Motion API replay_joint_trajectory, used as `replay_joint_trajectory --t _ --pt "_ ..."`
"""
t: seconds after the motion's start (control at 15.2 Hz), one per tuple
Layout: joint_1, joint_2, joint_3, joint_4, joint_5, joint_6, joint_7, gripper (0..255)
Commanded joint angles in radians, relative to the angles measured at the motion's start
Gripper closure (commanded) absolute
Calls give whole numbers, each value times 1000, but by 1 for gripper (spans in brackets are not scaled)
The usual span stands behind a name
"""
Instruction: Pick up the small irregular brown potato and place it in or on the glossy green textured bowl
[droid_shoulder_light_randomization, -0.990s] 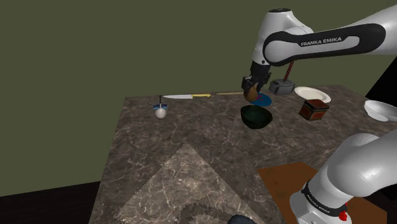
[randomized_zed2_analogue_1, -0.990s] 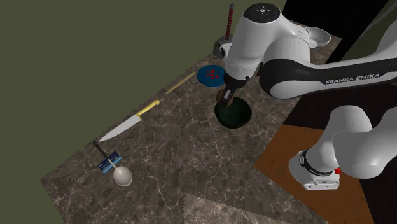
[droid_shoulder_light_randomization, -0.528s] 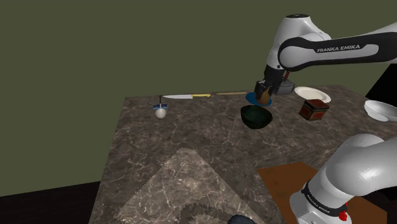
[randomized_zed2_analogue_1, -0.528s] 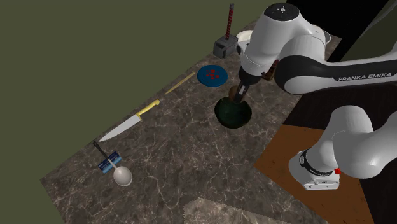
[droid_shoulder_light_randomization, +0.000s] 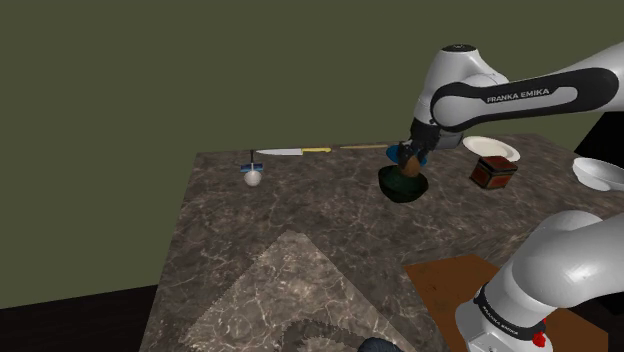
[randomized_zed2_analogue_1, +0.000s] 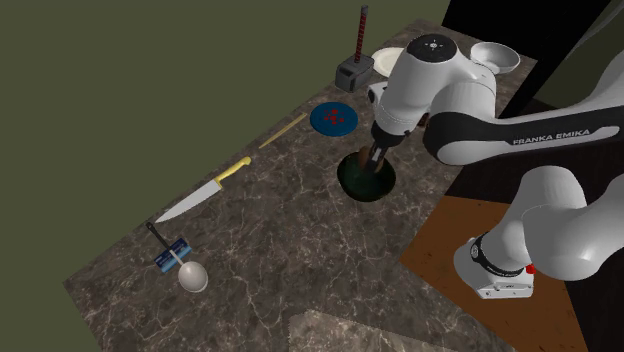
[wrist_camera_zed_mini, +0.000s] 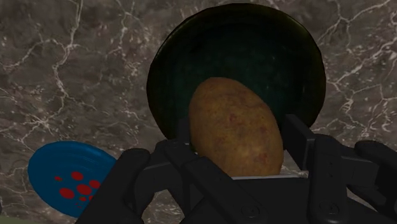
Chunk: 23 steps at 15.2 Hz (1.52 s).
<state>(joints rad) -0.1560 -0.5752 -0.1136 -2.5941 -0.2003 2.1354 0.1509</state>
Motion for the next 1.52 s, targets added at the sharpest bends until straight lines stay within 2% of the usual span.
replay_joint_trajectory --t 0.0,0.13,0.66,0.73,1.06,1.32,1.45 --pt "-2 9 -3 -22 -4 32 3 255" --pt "-3 19 -4 -41 -8 61 6 255" --pt "-3 19 -4 -41 -8 61 6 255" --pt "-3 19 -4 -41 -8 61 6 0" --pt "-3 19 -4 -41 -8 61 6 0" --pt "7 -43 13 42 11 -85 0 0" --pt "6 -43 14 42 11 -85 0 0"
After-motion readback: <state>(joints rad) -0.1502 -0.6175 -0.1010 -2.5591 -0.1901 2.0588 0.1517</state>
